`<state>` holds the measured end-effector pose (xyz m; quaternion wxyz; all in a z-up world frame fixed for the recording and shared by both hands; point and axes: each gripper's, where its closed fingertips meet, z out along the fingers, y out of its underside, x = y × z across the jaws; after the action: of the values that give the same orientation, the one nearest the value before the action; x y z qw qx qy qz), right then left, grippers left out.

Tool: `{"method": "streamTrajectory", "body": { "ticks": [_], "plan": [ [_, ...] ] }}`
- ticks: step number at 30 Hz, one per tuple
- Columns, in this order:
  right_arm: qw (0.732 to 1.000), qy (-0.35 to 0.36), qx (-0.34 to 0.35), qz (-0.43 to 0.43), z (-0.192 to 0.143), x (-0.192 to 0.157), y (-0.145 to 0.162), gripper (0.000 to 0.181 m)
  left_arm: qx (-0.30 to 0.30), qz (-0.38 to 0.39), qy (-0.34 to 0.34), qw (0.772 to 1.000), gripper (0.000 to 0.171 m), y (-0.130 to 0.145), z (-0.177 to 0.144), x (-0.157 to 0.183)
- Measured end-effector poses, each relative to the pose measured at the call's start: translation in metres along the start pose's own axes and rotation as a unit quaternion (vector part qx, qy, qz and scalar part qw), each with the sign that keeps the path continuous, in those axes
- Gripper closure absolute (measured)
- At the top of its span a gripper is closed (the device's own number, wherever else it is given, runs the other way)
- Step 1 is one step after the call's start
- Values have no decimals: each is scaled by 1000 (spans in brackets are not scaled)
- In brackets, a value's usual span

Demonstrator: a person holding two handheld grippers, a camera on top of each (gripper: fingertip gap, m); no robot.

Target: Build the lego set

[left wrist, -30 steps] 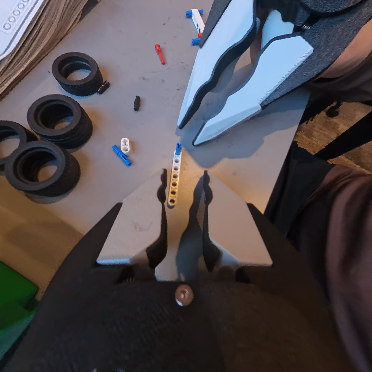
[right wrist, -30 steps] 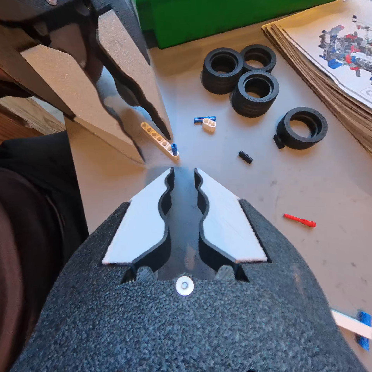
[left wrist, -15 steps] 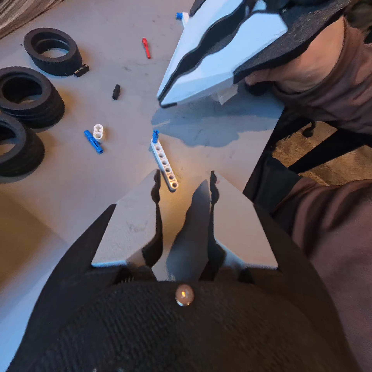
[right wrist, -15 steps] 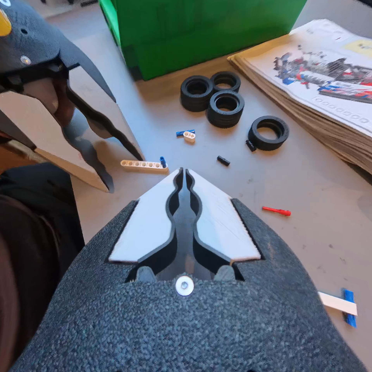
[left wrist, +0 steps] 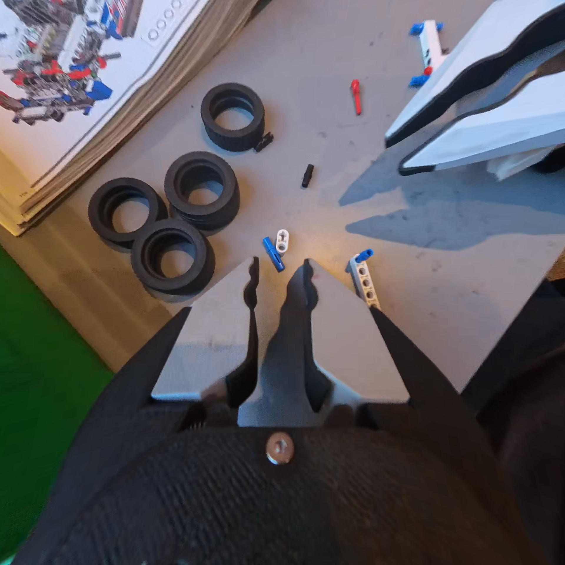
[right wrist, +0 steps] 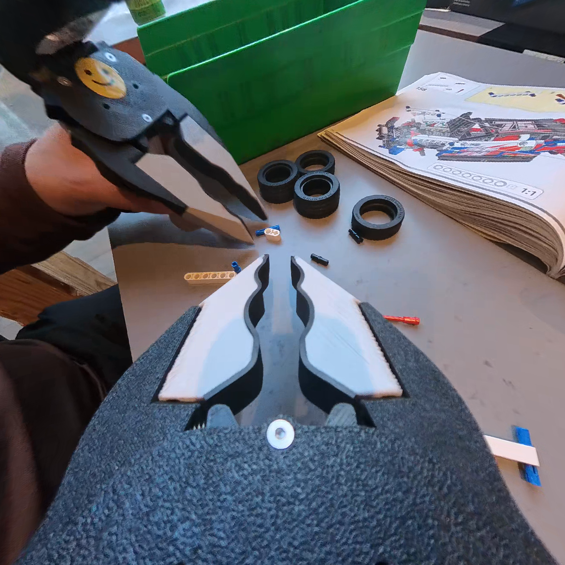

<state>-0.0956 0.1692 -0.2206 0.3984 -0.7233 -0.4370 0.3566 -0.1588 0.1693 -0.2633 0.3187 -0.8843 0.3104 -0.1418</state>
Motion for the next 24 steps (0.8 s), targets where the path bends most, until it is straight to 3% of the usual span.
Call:
{"method": "streamTrajectory", "body": {
  "ticks": [6, 18, 24],
  "plan": [
    [1000, -3, 7, -5, -2, -2, -2, 168, 2, 17, -21, 1000, 170, 1, 4, -3],
    [1000, -17, 1, -16, -1, -11, -1, 165, 47, 34, -48, 997, 170, 19, -14, -5],
    [995, -84, 46, -15, -10, -28, -12, 181, 142, 140, -98, 975, 170, 3, -37, 10]
  ]
}}
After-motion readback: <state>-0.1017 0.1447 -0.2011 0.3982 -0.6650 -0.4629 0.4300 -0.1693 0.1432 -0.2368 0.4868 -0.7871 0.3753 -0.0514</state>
